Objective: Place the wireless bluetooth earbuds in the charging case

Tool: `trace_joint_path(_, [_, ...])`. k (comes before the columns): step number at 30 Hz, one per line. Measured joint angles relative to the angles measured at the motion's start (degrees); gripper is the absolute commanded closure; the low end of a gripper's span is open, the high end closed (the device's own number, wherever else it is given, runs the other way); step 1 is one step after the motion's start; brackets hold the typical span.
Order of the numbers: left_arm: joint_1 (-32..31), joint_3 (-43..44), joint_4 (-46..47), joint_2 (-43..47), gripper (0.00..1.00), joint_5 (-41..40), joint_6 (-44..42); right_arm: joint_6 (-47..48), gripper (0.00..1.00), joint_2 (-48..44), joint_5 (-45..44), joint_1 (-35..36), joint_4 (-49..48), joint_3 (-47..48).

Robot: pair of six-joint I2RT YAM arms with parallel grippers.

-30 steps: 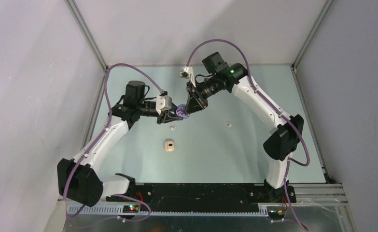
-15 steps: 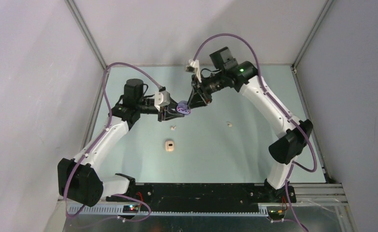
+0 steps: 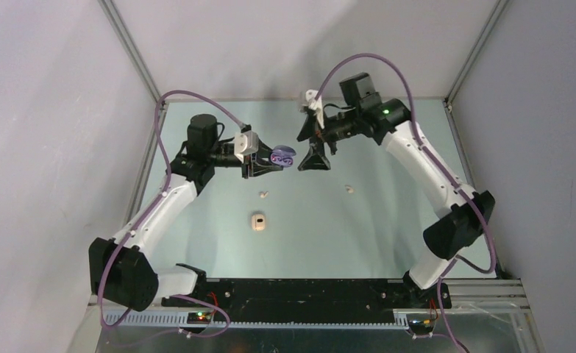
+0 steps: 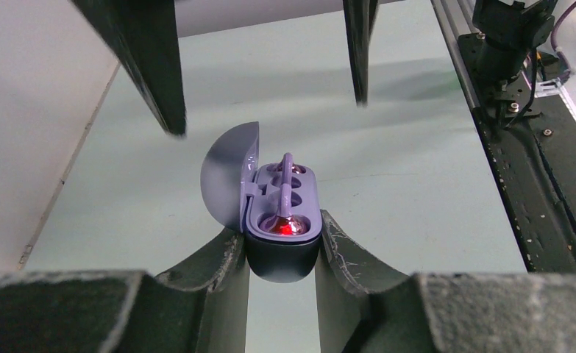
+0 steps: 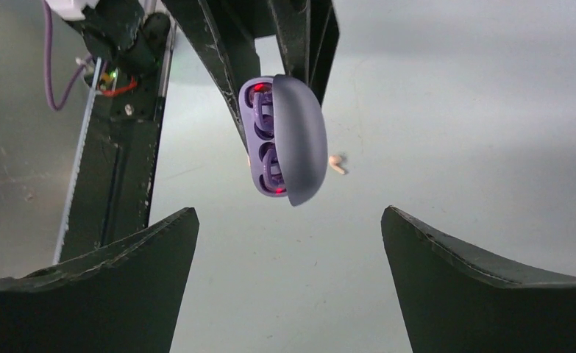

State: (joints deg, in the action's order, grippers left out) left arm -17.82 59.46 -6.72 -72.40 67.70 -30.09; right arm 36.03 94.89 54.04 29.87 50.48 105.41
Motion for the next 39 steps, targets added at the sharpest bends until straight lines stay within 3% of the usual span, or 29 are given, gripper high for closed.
trace_joint_path(8, [-0.07, 0.02, 2.23, -0.74, 1.0, -1.57, 1.99, 7.91, 0.02, 6.36, -1.6, 4.15, 2.97, 0.17])
trace_joint_path(13, [-0.13, 0.0, 10.38, -2.38, 1.0, -5.44, 12.72, 10.19, 0.03, 5.2, -5.57, 5.99, 2.43, -0.55])
trace_joint_path(18, [-0.31, 0.0, 16.76, -4.68, 1.0, -9.6, 23.15, 9.97, 0.03, 0.07, -12.87, 6.58, -1.31, -7.13])
trace_joint_path(26, [-0.44, 0.0, 22.36, -10.14, 0.91, -13.35, 35.87, 5.16, 0.03, -7.21, -25.57, 4.35, -8.66, -17.84])
trace_joint_path(35, [-3.13, 7.32, 19.89, -32.28, 0.87, -18.32, 51.32, -6.27, 0.03, -12.17, -23.93, -9.18, -9.75, -30.34])
trace_joint_path(39, [-5.25, 8.41, 19.37, -39.39, 0.7, -22.01, 58.16, -8.74, 0.03, -14.27, -22.05, -10.34, -8.96, -32.26])
